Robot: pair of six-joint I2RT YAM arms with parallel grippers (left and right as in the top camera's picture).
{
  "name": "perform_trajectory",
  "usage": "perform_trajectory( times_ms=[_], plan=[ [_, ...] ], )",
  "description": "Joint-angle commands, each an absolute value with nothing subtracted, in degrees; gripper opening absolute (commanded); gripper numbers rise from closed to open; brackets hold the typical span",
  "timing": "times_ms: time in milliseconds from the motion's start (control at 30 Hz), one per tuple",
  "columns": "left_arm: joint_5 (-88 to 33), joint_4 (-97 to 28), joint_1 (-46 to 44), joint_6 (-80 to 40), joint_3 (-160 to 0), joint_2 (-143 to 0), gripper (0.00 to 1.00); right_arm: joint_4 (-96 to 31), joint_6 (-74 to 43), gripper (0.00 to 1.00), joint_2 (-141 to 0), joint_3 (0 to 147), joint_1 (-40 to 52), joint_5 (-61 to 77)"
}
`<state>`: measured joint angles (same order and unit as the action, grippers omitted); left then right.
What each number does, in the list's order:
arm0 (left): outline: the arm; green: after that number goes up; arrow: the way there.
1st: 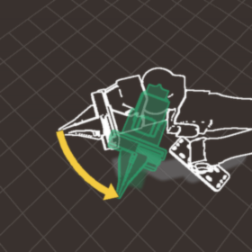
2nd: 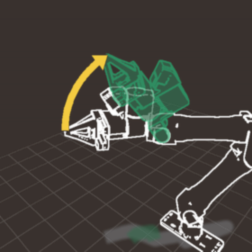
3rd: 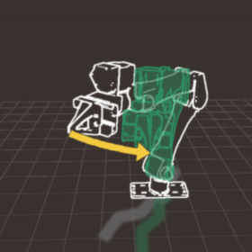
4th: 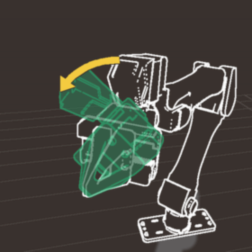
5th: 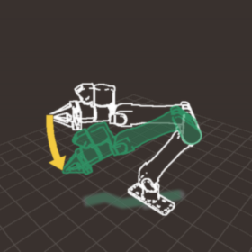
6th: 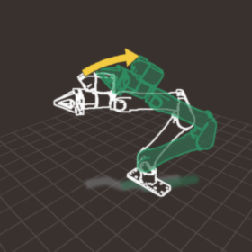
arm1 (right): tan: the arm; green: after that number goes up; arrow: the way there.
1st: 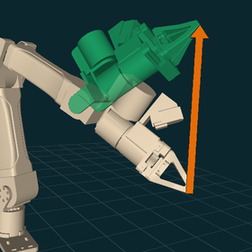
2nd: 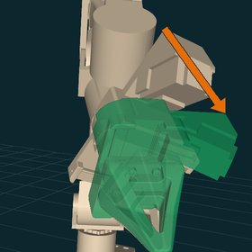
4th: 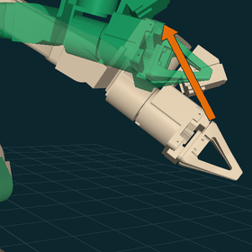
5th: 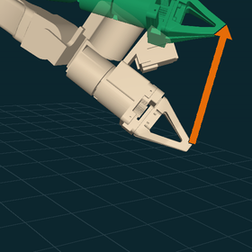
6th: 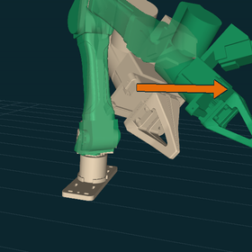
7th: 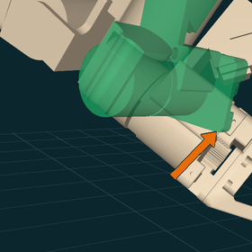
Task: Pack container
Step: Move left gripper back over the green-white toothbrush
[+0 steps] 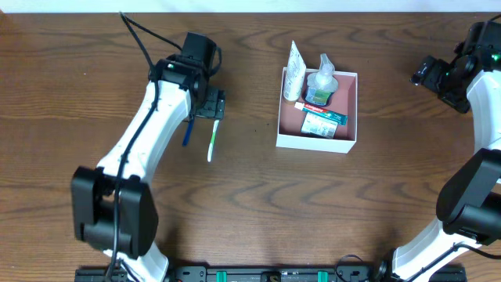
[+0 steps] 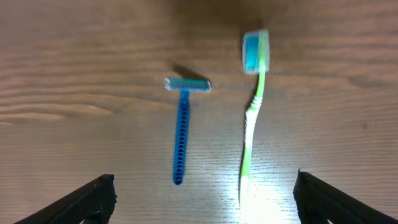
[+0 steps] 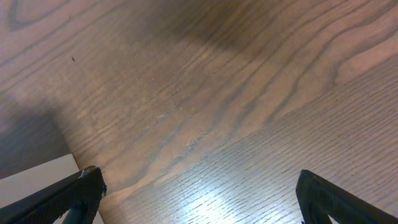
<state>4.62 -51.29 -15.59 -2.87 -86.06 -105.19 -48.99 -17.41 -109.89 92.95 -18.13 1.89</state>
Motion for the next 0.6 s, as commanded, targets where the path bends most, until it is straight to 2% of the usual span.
perform_trajectory(
  times_ms=[0,233,567],
  plan=[
    [1.65,-51.77,-15.53,-1.52,-85.38,-108.97,0.92,-49.06,-17.98,0.99,-110.02,92.73,-18.00,1.72],
    [-5.17,-52.40,-15.66,-1.85,-85.34,-115.50,0.92,-49.06,-17.98,0.99,-110.00,92.73,-18.00,1.72],
    [-5.48,-52.45,-15.73,-5.02,-85.34,-117.25,0.87,-49.06,-17.98,0.99,-110.02,92.73,-18.00,1.72]
  ],
)
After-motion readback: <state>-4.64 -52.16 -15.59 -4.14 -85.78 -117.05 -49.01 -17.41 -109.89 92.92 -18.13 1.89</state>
